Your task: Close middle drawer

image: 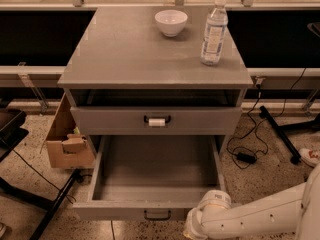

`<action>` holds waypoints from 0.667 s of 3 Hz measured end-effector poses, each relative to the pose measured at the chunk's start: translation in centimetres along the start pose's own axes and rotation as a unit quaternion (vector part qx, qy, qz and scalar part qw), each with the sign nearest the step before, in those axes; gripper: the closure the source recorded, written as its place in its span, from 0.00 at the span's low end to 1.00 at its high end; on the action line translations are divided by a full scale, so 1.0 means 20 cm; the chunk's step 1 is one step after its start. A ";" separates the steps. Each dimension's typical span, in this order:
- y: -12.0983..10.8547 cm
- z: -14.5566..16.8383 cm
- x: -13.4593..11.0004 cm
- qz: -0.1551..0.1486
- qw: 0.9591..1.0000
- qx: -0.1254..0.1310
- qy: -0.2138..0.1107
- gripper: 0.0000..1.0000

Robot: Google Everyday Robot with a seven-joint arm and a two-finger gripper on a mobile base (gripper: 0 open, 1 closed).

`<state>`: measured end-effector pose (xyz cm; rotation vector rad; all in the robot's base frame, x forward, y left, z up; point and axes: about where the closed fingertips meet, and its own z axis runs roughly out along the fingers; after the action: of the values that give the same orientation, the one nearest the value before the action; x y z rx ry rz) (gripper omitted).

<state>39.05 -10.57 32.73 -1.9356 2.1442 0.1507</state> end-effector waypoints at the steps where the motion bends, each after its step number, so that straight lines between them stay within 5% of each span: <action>1: -0.07 -0.01 -0.01 -0.007 1.000 0.018 -0.001 1.00; 2: -0.26 -0.07 -0.06 -0.026 0.998 0.062 0.003 1.00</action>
Offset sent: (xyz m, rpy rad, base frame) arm 0.1068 0.0072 0.0482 -0.0547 -0.2793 0.0376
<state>44.10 -10.34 34.83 -1.9211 2.0530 0.0016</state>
